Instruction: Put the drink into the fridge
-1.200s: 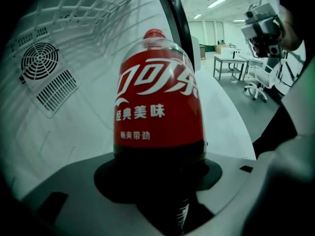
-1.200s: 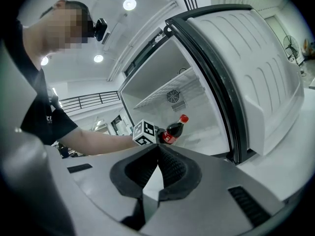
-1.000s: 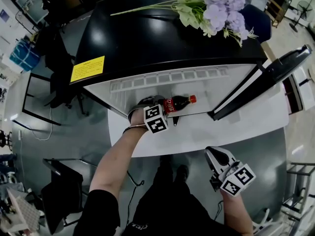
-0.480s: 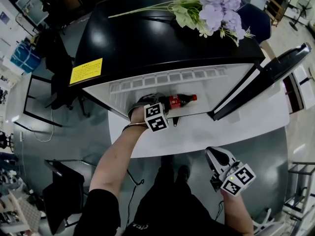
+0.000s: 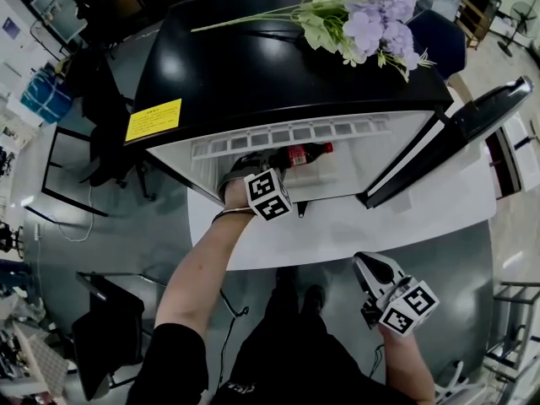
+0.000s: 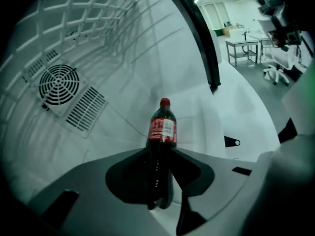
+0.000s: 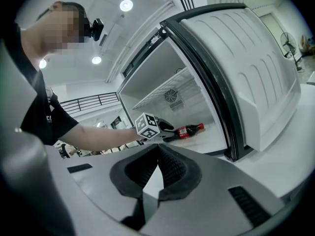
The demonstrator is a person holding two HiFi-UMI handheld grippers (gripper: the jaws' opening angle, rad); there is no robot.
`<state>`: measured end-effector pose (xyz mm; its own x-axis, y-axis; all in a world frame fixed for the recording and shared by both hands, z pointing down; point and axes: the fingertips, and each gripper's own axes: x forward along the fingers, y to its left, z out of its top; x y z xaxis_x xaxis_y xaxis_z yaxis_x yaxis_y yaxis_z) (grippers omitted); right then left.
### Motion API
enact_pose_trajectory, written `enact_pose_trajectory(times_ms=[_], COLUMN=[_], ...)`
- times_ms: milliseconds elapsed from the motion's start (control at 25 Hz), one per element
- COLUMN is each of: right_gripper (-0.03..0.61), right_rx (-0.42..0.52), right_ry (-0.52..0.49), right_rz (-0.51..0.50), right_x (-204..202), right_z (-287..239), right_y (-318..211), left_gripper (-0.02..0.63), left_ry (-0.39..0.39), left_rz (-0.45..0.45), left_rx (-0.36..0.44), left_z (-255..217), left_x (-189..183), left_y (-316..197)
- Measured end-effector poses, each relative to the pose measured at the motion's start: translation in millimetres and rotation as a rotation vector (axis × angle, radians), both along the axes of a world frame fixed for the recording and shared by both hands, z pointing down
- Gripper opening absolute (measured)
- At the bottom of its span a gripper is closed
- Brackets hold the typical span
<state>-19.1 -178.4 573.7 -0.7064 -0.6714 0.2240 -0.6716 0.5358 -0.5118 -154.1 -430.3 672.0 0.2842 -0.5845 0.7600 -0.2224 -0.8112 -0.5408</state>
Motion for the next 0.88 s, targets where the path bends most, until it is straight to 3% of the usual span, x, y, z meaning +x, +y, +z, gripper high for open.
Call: enact_pose_trajectory(times_ms=[120,440,880], right_gripper=[0.015,0.015,0.014], right_rx=[0.004,0.031,0.103], right_ry=[-0.002,-0.003,-0.007], right_rz=[-0.007,-0.029,-0.068], right_x=[-4,-11,-14], right_z=[-3,-16,-62], right_y=[1,7,31], left_gripper=[0.133,0.133,0.133], left_ry=[0.050,0.089,0.246], left_rz=[-0.019,-0.034,-0.132], left_rx=[-0.004,-0.034,-0.045], left_z=[-6,-14,-72], left_x=[2,-1,-8], left_y=[3,26,92])
